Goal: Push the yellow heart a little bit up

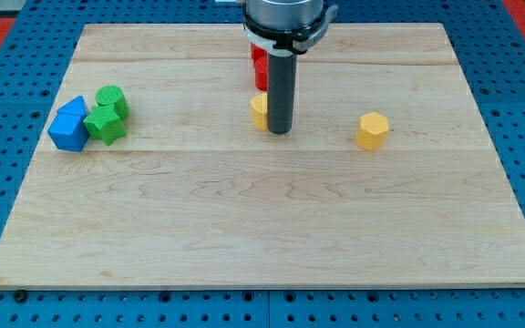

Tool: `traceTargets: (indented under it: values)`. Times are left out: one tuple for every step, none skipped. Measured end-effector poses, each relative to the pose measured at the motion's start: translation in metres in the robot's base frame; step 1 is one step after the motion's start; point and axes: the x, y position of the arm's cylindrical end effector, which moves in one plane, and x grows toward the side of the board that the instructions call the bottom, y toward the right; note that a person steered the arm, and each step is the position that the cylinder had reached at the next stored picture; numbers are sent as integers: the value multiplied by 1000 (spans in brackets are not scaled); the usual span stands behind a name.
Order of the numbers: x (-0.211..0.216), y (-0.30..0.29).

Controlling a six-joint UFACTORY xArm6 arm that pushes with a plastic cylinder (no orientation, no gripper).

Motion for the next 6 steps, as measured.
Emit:
traceTargets:
  values:
    - [-4,0]
    - [-9,1]
    - [-2,16]
    - [25,-4]
    - [16,-44]
    - [-2,-29]
